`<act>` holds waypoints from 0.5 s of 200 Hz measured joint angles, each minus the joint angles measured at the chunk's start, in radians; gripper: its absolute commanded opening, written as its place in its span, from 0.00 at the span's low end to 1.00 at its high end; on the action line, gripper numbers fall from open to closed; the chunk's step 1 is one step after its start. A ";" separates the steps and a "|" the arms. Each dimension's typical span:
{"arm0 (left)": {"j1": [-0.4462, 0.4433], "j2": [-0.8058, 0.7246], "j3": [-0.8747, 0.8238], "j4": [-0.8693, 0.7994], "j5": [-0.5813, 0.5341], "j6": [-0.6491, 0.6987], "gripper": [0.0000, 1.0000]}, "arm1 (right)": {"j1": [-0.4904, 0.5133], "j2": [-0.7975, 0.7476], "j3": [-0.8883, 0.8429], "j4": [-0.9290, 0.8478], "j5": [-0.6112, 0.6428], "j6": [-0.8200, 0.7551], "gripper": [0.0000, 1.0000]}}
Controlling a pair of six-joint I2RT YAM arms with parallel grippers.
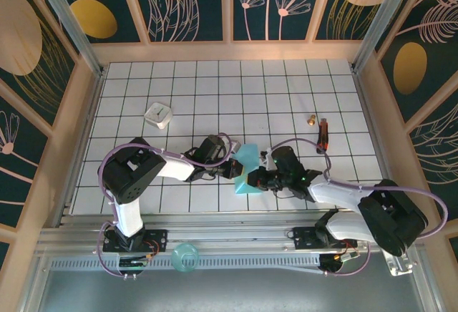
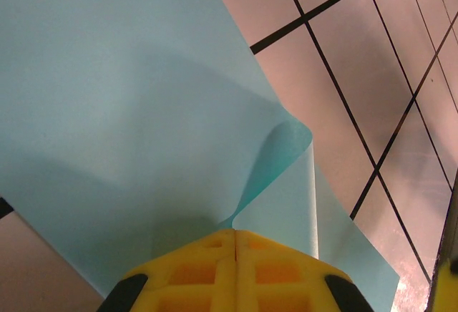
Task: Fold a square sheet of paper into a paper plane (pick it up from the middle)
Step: Fold the triangle a second time at the center of the table.
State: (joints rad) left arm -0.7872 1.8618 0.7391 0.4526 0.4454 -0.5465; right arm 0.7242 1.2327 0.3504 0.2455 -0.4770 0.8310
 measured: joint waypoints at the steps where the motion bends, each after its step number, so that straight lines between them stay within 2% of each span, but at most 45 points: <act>1: 0.000 0.000 0.000 0.000 0.000 0.000 0.00 | 0.004 0.002 0.000 0.005 0.002 0.004 0.00; 45: 0.000 0.000 0.000 0.000 0.000 0.000 0.00 | 0.074 0.103 0.002 0.126 0.031 0.063 0.00; 100: 0.000 0.000 0.000 0.000 0.000 0.000 0.00 | 0.103 0.195 0.038 0.185 0.035 0.074 0.00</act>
State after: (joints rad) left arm -0.7872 1.8614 0.7391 0.4526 0.4454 -0.5465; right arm 0.8272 1.4281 0.3885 0.4301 -0.4416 0.9047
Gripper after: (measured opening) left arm 0.061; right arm 0.042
